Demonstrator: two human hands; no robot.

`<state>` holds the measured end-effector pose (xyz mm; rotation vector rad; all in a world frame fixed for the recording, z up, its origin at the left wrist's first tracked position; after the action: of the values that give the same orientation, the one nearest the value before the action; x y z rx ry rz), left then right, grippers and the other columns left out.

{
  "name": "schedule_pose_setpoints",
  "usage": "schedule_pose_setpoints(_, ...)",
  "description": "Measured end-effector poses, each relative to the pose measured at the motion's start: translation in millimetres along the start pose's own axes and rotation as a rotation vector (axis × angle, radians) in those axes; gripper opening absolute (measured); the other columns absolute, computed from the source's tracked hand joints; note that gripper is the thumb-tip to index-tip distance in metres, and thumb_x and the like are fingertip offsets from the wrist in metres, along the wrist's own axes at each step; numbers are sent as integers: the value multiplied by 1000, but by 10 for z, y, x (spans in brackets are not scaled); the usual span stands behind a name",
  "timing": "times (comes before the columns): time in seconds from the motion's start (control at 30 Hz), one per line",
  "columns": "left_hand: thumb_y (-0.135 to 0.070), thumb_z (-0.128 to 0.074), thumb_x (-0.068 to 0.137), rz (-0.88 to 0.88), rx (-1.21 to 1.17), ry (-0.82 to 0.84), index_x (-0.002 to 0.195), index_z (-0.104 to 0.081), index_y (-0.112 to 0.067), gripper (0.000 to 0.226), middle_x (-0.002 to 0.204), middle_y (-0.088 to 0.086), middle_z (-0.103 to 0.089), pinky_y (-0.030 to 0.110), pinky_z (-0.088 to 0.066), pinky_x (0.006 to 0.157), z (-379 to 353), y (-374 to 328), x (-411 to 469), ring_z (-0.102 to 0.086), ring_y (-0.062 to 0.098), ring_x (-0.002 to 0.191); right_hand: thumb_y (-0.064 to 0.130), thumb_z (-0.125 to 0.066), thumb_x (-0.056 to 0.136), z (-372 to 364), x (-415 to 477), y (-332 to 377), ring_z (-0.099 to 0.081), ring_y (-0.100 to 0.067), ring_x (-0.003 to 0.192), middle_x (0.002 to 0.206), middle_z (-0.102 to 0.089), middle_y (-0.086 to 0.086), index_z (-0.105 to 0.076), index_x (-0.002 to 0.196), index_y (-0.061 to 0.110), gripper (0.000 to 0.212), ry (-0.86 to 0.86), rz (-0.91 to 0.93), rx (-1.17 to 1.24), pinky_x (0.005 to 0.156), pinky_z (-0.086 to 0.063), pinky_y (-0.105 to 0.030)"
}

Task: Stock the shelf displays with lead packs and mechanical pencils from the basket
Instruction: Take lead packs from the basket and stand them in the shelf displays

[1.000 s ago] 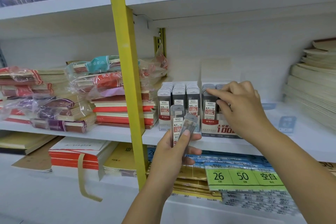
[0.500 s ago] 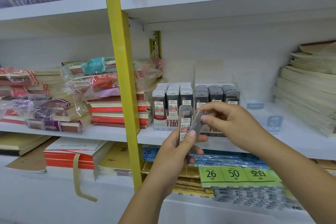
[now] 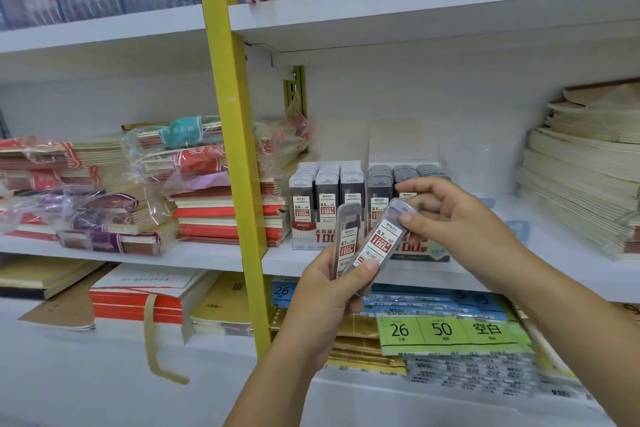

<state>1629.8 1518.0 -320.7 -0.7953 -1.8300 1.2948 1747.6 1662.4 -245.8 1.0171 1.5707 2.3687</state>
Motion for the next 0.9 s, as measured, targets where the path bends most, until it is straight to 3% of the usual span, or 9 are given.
schedule_pose_setpoints(0.1,-45,-83,70,-2,4,-23,114,-72,-35,47,103,0,-74,19,-46,56,-4,7,9,-58,3,71,25,-71,82,-26,14,-4,-70,-11,74,90,-76,0,-61,110,20,30,8,-66,0,59,-52,-16)
schedule_pose_setpoints(0.17,-50,-78,74,5,8,-44,116,-70,-35,45,105,-2,-74,19,-46,55,-7,16,15,-58,2,71,18,-70,85,-11,33,4,-69,-14,71,88,-76,-1,-62,105,21,21,-46,-57,-63,58,-52,-20)
schedule_pose_setpoints(0.27,-42,-56,97,17,3,-98,121,-62,-30,28,105,0,-76,20,-45,52,-8,26,39,-60,4,67,15,-67,87,92,54,130,-68,-15,81,93,-72,3,-61,101,32,23,-283,198,-183,69,-54,-29)
schedule_pose_setpoints(0.33,-35,-48,104,21,30,-159,117,-61,-28,20,99,-3,-77,21,-45,49,15,38,63,-63,6,65,12,-64,89,146,61,218,-64,-6,86,95,-67,15,-60,101,34,26,-352,385,-271,73,-51,-21)
schedule_pose_setpoints(0.43,-35,-50,103,14,79,-204,101,-70,-34,20,82,-13,-71,22,-47,49,49,46,88,-65,7,65,9,-62,91,121,95,216,-58,8,85,90,-60,27,-57,105,33,28,-356,492,-453,72,-45,-5)
schedule_pose_setpoints(0.53,-38,-53,101,-3,120,-206,92,-73,-36,22,74,-8,-68,22,-51,55,77,57,104,-63,6,64,9,-61,92,61,178,141,-55,8,86,93,-59,23,-56,105,31,27,-315,468,-577,73,-42,-5)
schedule_pose_setpoints(0.7,-34,-58,99,-41,120,-252,100,-71,-35,13,81,-8,-72,22,-55,57,103,86,124,-69,6,72,11,-62,92,24,272,99,-56,6,88,95,-59,23,-60,110,29,26,-336,466,-526,76,-43,-5)
schedule_pose_setpoints(0.9,-29,-60,98,-73,120,-259,102,-71,-32,12,84,-9,-73,22,-56,58,110,81,132,-71,6,76,13,-64,90,-40,367,-87,-53,1,92,97,-53,19,-64,115,31,30,-240,380,-674,80,-40,-9)
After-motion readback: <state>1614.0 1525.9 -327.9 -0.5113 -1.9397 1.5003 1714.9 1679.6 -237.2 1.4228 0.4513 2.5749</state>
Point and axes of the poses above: each hand's wrist, its own x-axis towards the middle knuckle, its own z-axis out of the back of the hand, y = z × x, the point moved 1 cm from there along x, towards the middle knuckle
